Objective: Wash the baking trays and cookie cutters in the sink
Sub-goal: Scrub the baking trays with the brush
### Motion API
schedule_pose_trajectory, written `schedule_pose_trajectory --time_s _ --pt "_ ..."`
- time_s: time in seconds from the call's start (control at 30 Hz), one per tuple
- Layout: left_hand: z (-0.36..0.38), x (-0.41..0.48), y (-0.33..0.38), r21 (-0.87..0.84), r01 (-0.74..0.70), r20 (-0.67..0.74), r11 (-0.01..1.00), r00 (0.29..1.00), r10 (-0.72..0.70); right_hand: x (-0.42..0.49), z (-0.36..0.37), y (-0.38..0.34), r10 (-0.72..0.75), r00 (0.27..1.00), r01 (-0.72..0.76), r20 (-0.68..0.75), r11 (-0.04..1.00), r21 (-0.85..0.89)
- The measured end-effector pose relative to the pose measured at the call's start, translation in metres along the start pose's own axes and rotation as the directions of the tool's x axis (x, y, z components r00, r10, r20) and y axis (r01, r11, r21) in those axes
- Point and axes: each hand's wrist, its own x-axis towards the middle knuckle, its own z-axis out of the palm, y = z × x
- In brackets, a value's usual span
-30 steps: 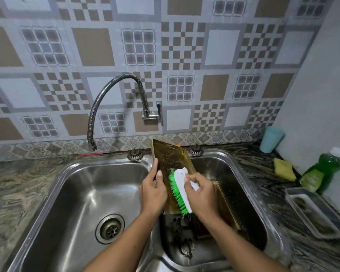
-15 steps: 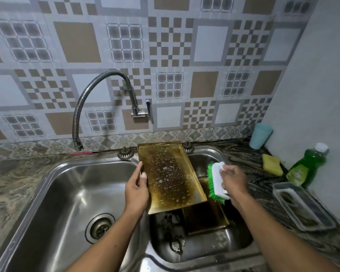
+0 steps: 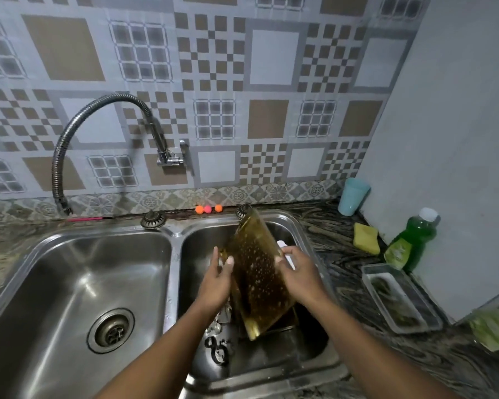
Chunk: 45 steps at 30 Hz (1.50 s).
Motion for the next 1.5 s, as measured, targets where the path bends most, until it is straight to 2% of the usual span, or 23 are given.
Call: schedule_pose_trajectory --time_s 0.1,0.17,0.3,0.4,0.47,0.53,0.63,0.77,0.83,1.0,1.27,1.4,1.5 --pt "0.027 -0.002 0.025 -0.174 0.078 0.038 0.982 0.997 -0.072 -0.012 0.005 0.004 -0.127 0.992 0.126 0.007 0.969 -0.214" --pt "0.046 -0.005 0.04 -0.24 0.069 0.025 0.968 0.998 -0.065 -0.021 0.011 0.009 -0.214 0.975 0.224 0.067 0.929 -0.294" --pt "0.065 0.0 0.037 -0.058 -0.08 -0.154 0.995 0.986 0.071 -0.029 0.019 0.018 -0.224 0.964 0.262 0.141 0.885 -0.385" --pt "0.073 -0.003 0.032 0.072 -0.114 -0.238 0.991 0.963 0.128 -0.028 0.011 0.022 -0.233 0.955 0.283 0.183 0.901 -0.328" --pt "0.08 -0.006 0.031 0.143 -0.084 -0.278 0.986 0.953 0.122 -0.023 0.001 0.026 -0.225 0.957 0.264 0.182 0.936 -0.233" --pt "0.087 -0.009 0.032 0.181 -0.092 -0.303 0.979 0.942 0.144 -0.015 -0.017 0.035 -0.204 0.972 0.219 0.115 0.967 -0.134" --pt "0.102 -0.01 0.03 0.25 -0.172 -0.256 0.953 0.937 0.236 0.008 -0.06 0.055 -0.133 0.991 0.132 -0.024 0.99 -0.042" --pt "0.122 -0.009 0.032 0.256 -0.227 -0.218 0.94 0.934 0.285 0.028 -0.135 0.089 -0.05 0.968 0.02 -0.248 0.992 -0.122" --pt "0.13 -0.01 0.032 0.265 -0.244 -0.2 0.933 0.932 0.301 0.029 -0.164 0.109 -0.018 0.949 -0.028 -0.315 0.99 -0.139" --pt "0.147 -0.013 0.034 0.306 -0.247 -0.154 0.92 0.94 0.304 0.017 -0.188 0.157 0.094 0.926 -0.162 -0.366 0.974 -0.159" --pt "0.139 -0.021 0.032 0.369 -0.277 -0.144 0.887 0.926 0.349 0.013 -0.167 0.185 0.185 0.929 -0.259 -0.321 0.943 -0.207" --pt "0.122 -0.023 0.034 0.328 -0.293 -0.141 0.898 0.925 0.353 0.013 -0.172 0.166 0.205 0.862 -0.273 -0.464 0.958 -0.085" --pt "0.109 -0.023 0.033 0.322 -0.307 -0.158 0.896 0.915 0.37 0.022 -0.168 0.132 0.257 0.809 -0.248 -0.529 0.965 0.089"
